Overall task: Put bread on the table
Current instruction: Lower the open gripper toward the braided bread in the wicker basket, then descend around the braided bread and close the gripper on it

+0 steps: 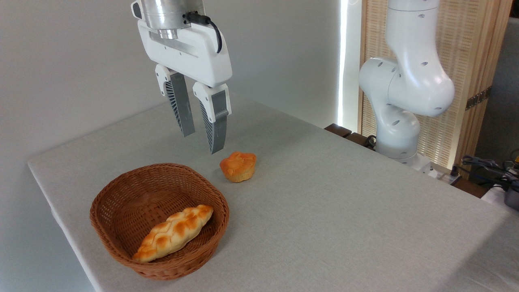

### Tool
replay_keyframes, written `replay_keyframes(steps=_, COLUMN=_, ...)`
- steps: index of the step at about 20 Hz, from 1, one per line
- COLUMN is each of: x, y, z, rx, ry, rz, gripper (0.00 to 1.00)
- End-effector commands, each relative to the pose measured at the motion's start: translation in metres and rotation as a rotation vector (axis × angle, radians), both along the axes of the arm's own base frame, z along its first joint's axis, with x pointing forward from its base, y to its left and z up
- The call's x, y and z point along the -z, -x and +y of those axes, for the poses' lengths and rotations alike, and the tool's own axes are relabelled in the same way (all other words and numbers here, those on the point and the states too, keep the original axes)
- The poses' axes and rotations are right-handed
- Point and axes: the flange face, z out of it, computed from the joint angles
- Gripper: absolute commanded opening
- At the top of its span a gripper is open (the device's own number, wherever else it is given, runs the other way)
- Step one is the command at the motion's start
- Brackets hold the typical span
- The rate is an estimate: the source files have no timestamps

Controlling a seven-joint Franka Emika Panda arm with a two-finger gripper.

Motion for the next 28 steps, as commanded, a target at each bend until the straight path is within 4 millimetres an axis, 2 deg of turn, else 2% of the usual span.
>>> replay_keyframes(steps=1, x=-0.003, y=0.002, z=0.004, rx=0.010, ry=0.010, rz=0.014, gripper=1.00)
replay_keyframes(steps=9, x=-0.003, y=0.002, z=0.004, rx=0.008, ry=0.010, rz=0.012, gripper=1.00)
replay_keyframes(steps=12, x=0.003, y=-0.006, z=0.003, rx=-0.002, ry=0.020, rz=-0.027, gripper=1.00)
replay_keyframes(steps=16, x=0.027, y=-0.019, z=0.002, rx=-0.011, ry=0.024, rz=-0.095, gripper=1.00)
replay_keyframes(steps=20, x=0.077, y=-0.028, z=-0.001, rx=-0.046, ry=0.028, rz=-0.109, gripper=1.00)
replay_keyframes(steps=23, x=0.109, y=-0.039, z=-0.014, rx=-0.145, ry=0.111, rz=-0.152, gripper=1.00)
replay_keyframes(steps=25, x=0.128, y=-0.040, z=-0.024, rx=-0.140, ry=0.126, rz=-0.139, gripper=1.00)
replay_keyframes(steps=28, x=0.144, y=-0.040, z=-0.024, rx=-0.127, ry=0.110, rz=-0.152, gripper=1.00)
